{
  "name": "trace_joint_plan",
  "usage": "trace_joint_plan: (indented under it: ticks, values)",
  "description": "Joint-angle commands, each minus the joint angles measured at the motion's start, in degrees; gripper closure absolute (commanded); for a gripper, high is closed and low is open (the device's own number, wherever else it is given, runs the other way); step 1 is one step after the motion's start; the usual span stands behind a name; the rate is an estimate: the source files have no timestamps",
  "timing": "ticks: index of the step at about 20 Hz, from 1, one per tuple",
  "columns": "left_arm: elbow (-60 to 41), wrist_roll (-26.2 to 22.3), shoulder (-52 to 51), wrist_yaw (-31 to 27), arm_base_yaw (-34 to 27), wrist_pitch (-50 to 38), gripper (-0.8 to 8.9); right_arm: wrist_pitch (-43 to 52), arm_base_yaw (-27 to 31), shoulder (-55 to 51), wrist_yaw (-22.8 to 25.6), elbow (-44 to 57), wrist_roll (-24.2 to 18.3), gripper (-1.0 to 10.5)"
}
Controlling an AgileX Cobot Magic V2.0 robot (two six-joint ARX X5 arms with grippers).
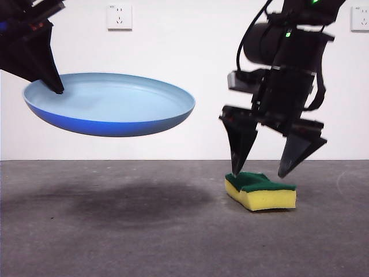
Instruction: Pick up the plate,pick up the cloth,clean the plate with the cloth
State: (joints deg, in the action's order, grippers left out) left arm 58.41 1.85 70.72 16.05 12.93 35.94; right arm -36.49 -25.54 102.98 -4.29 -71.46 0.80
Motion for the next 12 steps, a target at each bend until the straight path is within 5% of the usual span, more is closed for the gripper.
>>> trace_joint_plan:
  ticks: [1, 7, 12]
  values:
    - [0.1, -0.7, -0.4, 0.4, 0.2, 1.4, 8.21, 1.6, -0.2, 2.3, 0.2, 0.0, -0.3, 4.8]
    - [0.1, -1.1, -0.4, 0.4, 0.2, 2.7, 8.21, 2.4, -0.1, 4.5, 0.2, 0.0, -0.3, 5.8]
    - [0.1, -1.1, -0.4, 0.4, 0.2, 2.8, 8.21, 1.7, -0.1, 4.6, 0.3, 0.0, -2.3, 9.5]
